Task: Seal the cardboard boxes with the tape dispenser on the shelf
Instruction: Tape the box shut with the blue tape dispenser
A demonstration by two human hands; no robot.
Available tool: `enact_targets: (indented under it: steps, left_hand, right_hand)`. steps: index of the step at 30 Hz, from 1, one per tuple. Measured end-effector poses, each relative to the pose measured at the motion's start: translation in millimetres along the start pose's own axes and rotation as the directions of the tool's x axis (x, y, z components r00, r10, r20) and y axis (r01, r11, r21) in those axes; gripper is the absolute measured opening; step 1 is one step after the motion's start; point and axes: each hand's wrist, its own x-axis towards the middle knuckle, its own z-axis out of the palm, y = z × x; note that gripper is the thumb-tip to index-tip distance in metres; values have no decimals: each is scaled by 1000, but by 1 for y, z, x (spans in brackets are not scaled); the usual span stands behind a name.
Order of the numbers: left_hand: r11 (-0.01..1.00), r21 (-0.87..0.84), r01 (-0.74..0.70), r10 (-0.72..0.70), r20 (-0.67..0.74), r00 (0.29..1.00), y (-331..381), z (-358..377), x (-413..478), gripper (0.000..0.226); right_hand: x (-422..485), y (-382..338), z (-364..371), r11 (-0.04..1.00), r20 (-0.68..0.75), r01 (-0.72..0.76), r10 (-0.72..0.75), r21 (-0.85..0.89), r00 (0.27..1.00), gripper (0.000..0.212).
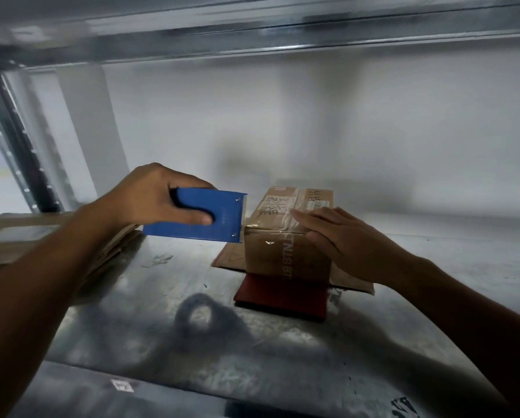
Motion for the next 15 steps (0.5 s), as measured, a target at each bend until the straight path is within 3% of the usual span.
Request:
enact_targets:
  steps: [8,11,15]
  left_hand:
    - [994,110,20,-10,-91,996,9,-4,3,52]
    - [996,91,15,-8,-85,996,13,-9,5,51]
    - [991,129,30,-21,-71,997,16,-9,2,46]
  right_hand:
    - [27,-35,-22,983,107,-126,141,-135,984,63]
    - [35,-41,-21,961,74,-139,160,-239,984,68]
    - [40,-43,-12,939,5,-94,101,-329,995,54]
